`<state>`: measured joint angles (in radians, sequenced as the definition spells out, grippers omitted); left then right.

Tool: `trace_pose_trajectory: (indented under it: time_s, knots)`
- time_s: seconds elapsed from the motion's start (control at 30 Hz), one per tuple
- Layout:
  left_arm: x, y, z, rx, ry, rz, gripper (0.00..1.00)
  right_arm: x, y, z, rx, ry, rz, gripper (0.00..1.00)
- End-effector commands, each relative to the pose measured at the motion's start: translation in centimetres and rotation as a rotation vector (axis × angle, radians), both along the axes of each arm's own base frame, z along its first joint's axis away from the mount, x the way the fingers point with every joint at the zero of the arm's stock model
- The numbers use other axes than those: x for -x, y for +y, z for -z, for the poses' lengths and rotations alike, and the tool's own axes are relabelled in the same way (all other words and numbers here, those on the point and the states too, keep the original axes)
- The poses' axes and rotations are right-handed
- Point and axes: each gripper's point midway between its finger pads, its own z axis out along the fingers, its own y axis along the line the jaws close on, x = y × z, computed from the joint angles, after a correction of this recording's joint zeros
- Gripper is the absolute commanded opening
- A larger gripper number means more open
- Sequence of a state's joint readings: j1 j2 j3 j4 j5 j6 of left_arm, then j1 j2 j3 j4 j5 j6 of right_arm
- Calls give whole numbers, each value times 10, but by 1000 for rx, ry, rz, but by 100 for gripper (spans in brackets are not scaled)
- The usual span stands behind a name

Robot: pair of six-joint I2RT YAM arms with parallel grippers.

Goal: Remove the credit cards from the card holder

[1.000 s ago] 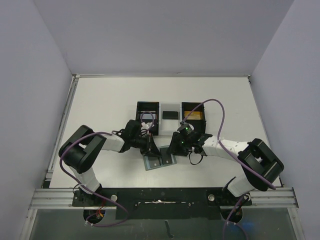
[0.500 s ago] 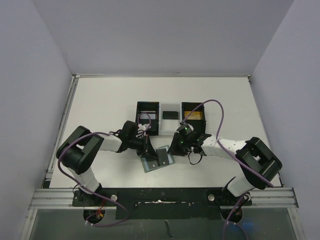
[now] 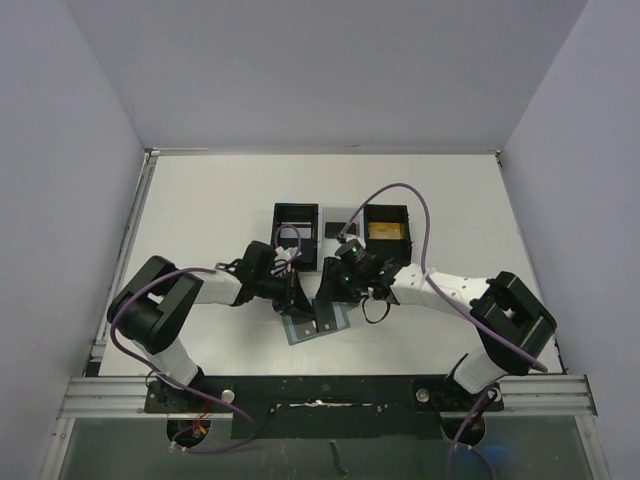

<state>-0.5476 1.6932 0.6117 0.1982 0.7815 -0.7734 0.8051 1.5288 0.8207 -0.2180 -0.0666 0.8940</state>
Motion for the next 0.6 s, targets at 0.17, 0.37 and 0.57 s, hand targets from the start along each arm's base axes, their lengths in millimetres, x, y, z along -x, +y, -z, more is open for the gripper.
trace_pose_trajectory:
  time_s: [0.17,0.37,0.57]
  knots:
    - [-7,-7,-26,80,-73,9,0,-19,23,-4,33,-57,-56,49]
    - [-6,-8,-29,95,-76,15,0,-15,28,4,58,-42,-87,52]
    - [-4,-6,-30,90,-77,19,0,-13,26,12,119,-37,-97,53]
